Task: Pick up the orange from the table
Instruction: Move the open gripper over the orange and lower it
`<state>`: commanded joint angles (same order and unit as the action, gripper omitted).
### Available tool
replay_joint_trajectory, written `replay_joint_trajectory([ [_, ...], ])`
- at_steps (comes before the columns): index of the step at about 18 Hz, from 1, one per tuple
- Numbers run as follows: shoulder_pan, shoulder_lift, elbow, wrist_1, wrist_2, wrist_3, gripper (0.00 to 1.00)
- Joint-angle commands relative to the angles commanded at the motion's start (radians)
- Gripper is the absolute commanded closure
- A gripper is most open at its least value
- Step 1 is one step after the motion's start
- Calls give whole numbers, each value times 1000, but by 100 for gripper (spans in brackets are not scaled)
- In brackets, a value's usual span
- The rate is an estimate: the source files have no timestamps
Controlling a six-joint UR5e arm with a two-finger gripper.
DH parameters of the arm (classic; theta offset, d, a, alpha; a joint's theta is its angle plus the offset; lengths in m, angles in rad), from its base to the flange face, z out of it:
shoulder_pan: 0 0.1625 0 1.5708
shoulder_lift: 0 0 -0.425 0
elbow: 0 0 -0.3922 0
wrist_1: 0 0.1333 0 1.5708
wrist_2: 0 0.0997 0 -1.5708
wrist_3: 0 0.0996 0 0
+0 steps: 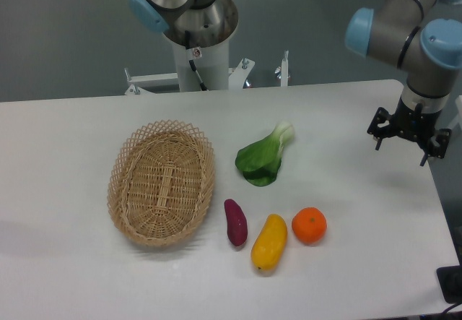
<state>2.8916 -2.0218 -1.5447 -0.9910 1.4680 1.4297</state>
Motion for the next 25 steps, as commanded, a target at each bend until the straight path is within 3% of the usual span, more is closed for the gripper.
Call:
replay_joint_trajectory([
  [15, -37, 14, -41, -3, -32, -107, 0],
  [20, -115, -1, -55, 5, -21, -268, 0],
  [25, -167, -12, -89, 5, -23, -270, 0],
])
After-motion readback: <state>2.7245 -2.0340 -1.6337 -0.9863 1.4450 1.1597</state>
